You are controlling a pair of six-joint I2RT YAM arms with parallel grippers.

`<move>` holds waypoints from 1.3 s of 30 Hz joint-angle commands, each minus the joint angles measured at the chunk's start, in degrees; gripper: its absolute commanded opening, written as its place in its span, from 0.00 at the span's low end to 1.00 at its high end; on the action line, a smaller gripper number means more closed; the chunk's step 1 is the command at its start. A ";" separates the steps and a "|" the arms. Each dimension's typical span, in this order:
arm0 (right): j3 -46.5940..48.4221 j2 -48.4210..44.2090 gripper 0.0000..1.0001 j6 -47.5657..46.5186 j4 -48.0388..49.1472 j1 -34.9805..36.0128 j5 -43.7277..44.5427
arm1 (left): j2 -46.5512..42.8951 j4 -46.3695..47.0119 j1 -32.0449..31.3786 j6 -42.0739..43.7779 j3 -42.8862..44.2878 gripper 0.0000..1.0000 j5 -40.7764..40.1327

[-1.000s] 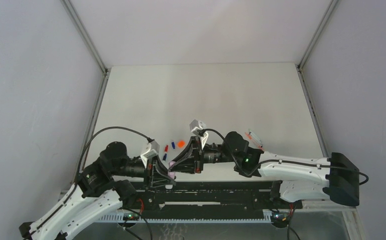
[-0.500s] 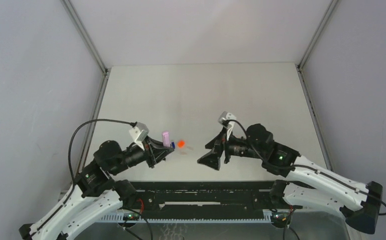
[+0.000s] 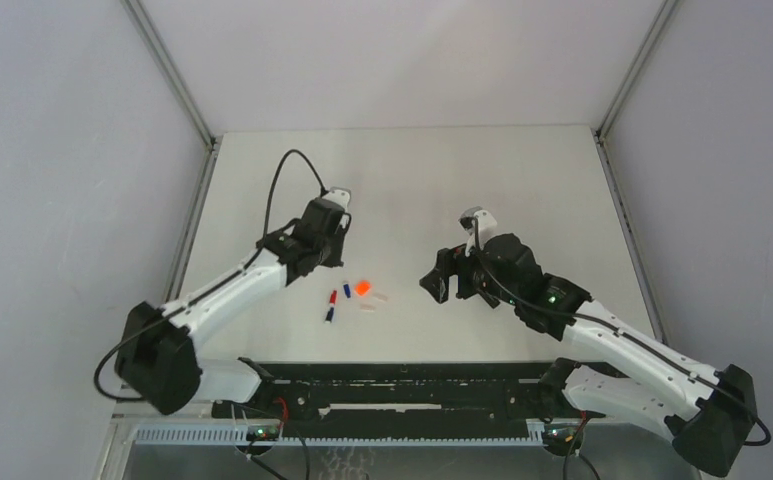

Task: Insert the pens into the pen caps
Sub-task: Place the pen at the center of the board.

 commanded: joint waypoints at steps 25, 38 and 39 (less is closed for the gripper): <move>-7.96 2.31 0.78 6.83 3.92 -12.20 2.42 | 35.03 2.46 5.48 5.96 21.61 0.19 -0.48; -6.65 -1.02 0.77 5.65 -2.05 -13.24 4.30 | 21.49 9.03 6.52 2.72 15.04 0.61 0.20; -6.27 -1.35 0.77 5.39 -3.26 -13.40 4.29 | 17.89 9.39 6.53 2.19 14.19 0.64 0.07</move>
